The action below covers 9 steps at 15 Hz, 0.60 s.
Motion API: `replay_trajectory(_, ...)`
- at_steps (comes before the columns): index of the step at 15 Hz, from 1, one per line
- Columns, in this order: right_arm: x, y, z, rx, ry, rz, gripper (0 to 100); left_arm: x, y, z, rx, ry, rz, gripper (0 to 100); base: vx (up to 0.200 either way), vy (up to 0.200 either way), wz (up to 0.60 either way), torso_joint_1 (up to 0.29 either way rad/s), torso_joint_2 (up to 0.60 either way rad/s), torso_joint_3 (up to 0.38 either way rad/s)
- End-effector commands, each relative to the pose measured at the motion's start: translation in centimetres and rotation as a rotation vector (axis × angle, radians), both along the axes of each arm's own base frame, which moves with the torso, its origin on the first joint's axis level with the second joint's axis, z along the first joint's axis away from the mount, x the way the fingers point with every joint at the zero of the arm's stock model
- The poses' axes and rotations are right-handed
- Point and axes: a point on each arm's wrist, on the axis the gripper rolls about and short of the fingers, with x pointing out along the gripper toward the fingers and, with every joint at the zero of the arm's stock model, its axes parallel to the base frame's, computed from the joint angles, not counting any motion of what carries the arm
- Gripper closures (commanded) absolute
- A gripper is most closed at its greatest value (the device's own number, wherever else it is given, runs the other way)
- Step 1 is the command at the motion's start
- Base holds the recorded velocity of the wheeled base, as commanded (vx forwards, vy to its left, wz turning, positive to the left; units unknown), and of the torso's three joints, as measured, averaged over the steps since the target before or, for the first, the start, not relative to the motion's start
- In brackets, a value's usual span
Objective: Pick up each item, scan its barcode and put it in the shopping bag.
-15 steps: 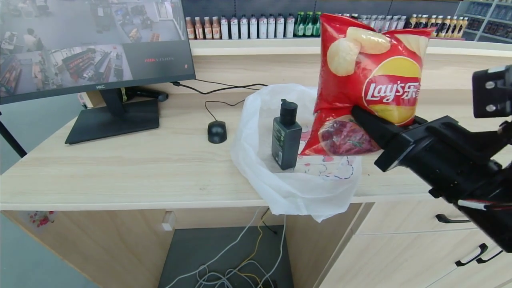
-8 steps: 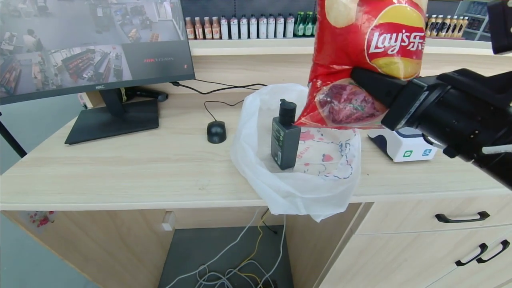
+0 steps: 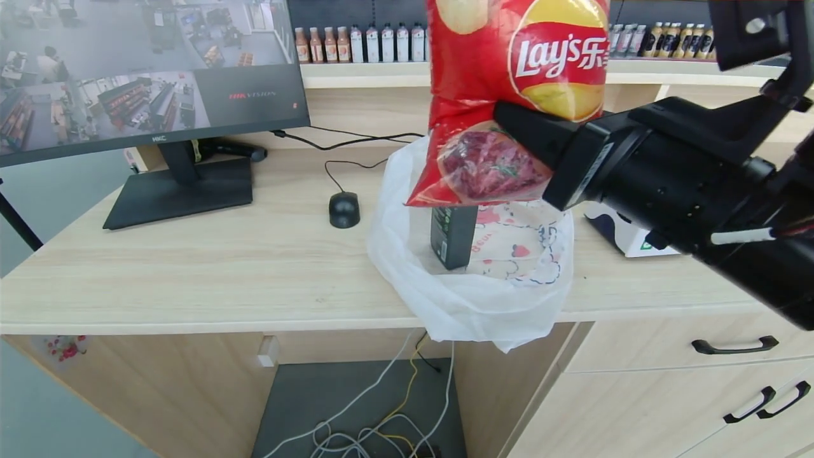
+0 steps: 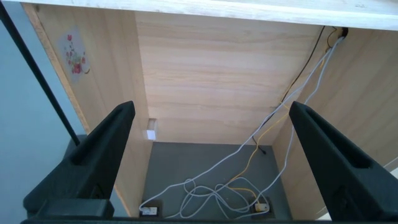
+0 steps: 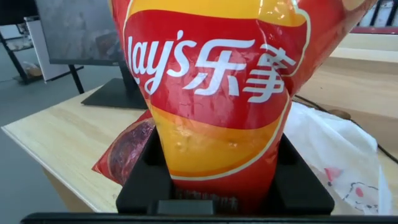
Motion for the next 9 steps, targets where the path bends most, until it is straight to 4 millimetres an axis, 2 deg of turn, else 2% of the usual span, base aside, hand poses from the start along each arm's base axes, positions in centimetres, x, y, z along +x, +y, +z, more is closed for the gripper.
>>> replay_trajectory(1, 0.0, 1.8, -0.7, -0.034, 0.004, 0.036, 100, 0.0, 0.0, 0.0, 0.0, 0.0, 0.0, 0, 0.0, 0.0, 0.0, 0.0, 0.0, 0.0)
replay_trajectory(4, 0.3, 2.6, -1.3, -0.071, 0.002, 0.043, 100, 0.0, 0.0, 0.0, 0.0, 0.0, -0.001, 0, 0.0, 0.0, 0.0, 0.0, 0.0, 0.0)
replay_trajectory(9, 1.4, 1.8, -1.6, -0.069, 0.022, -0.046, 100, 0.0, 0.0, 0.0, 0.0, 0.0, 0.002, 0, 0.0, 0.0, 0.0, 0.0, 0.0, 0.0)
